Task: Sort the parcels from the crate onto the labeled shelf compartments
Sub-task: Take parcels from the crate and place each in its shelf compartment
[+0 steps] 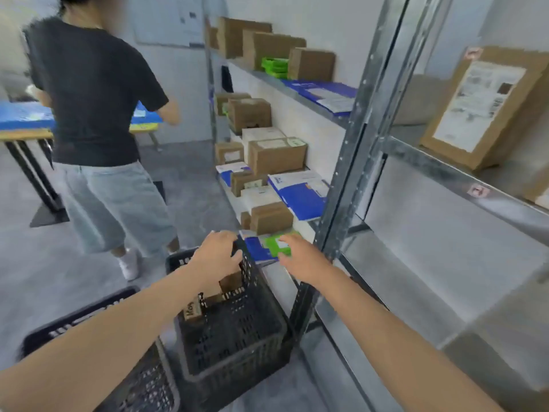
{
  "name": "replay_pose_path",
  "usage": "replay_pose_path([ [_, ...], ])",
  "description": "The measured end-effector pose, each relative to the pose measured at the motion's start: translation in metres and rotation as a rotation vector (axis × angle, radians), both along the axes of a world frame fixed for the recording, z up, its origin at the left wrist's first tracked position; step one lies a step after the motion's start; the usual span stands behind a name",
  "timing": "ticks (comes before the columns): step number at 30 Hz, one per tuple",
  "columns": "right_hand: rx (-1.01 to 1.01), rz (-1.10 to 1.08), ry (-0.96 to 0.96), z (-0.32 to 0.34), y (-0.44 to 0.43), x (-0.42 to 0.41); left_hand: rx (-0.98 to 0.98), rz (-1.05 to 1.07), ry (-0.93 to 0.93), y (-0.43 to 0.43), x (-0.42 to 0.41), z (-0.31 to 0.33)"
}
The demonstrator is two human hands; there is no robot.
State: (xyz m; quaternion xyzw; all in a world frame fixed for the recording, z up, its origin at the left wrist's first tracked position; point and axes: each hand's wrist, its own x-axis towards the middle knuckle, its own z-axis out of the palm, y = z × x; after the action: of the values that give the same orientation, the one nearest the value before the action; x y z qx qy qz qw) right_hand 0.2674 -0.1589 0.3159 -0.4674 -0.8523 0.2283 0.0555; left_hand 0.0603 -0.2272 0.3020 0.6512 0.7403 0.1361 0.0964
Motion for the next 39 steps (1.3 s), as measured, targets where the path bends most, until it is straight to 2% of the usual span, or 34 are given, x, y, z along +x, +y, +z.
replay_pose_path([
  [6, -0.020, 0.130, -0.022, -0.014, 0.037, -0.104, -0.056, 0.134, -0.032, 0.036, -0.092, -0.021],
  [12, -0.119, 0.112, -0.062, -0.053, 0.070, -0.168, -0.103, 0.198, -0.118, 0.068, -0.146, -0.048],
  [16, -0.205, 0.125, -0.098, -0.090, 0.089, -0.191, -0.136, 0.310, -0.286, 0.079, -0.166, -0.084],
  [20, -0.284, 0.171, -0.138, -0.131, 0.104, -0.210, -0.201, 0.500, -0.449, 0.078, -0.181, -0.127],
  [31, -0.586, 0.330, -0.270, -0.277, 0.166, -0.255, -0.420, 0.744, -0.562, 0.115, -0.187, -0.266],
  [39, -0.798, 0.197, -0.247, -0.404, 0.185, -0.292, -0.463, 0.885, -0.640, 0.144, -0.194, -0.382],
])
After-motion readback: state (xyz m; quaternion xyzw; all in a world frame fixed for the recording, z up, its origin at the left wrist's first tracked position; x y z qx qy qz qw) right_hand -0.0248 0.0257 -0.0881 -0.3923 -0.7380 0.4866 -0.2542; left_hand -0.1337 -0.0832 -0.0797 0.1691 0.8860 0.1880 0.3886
